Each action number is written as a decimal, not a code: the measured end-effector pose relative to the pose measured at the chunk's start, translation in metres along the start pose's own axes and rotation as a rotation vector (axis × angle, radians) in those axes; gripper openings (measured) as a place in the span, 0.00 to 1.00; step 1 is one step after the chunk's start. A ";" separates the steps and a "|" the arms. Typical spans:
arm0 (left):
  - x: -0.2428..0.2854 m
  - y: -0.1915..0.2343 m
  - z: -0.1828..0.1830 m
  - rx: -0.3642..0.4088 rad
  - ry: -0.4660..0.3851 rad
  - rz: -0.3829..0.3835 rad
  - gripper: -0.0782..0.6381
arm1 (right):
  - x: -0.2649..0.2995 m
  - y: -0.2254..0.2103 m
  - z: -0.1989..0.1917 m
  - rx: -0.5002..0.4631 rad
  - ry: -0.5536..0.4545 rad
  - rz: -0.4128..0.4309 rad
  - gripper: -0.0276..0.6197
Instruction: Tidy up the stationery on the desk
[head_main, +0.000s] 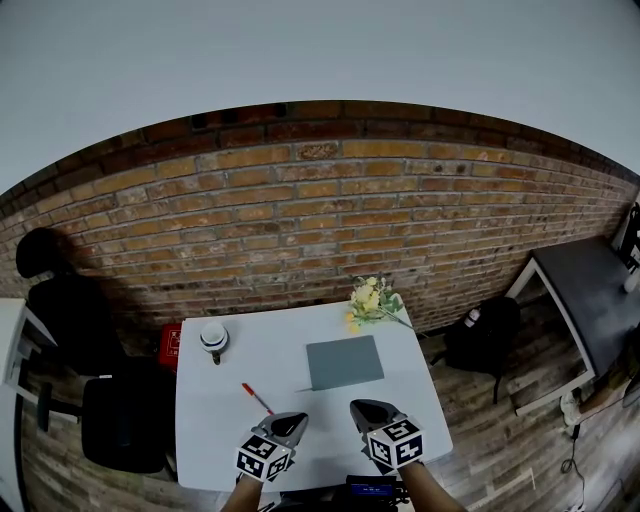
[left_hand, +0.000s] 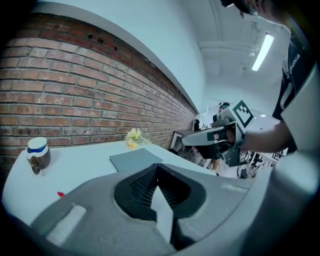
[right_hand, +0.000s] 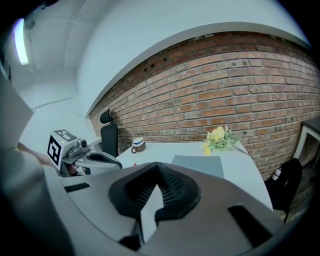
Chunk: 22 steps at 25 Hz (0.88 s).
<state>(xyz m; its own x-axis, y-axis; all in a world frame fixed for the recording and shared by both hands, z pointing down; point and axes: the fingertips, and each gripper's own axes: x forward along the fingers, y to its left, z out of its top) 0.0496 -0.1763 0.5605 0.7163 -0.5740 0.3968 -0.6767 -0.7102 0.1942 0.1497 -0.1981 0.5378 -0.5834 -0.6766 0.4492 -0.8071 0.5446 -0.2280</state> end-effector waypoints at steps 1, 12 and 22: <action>0.001 -0.001 0.000 0.002 0.005 -0.002 0.13 | -0.002 -0.001 -0.001 -0.002 0.004 0.004 0.06; 0.038 -0.012 0.038 0.131 0.007 -0.030 0.13 | -0.011 -0.033 -0.028 -0.059 0.098 0.078 0.06; 0.102 0.043 0.053 0.288 0.140 -0.120 0.13 | 0.045 -0.050 -0.046 0.055 0.154 -0.004 0.06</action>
<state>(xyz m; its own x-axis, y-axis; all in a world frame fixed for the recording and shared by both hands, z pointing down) 0.1022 -0.2872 0.5618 0.7444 -0.4320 0.5092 -0.4987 -0.8667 -0.0063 0.1676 -0.2329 0.6090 -0.5631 -0.5921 0.5764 -0.8153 0.5117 -0.2710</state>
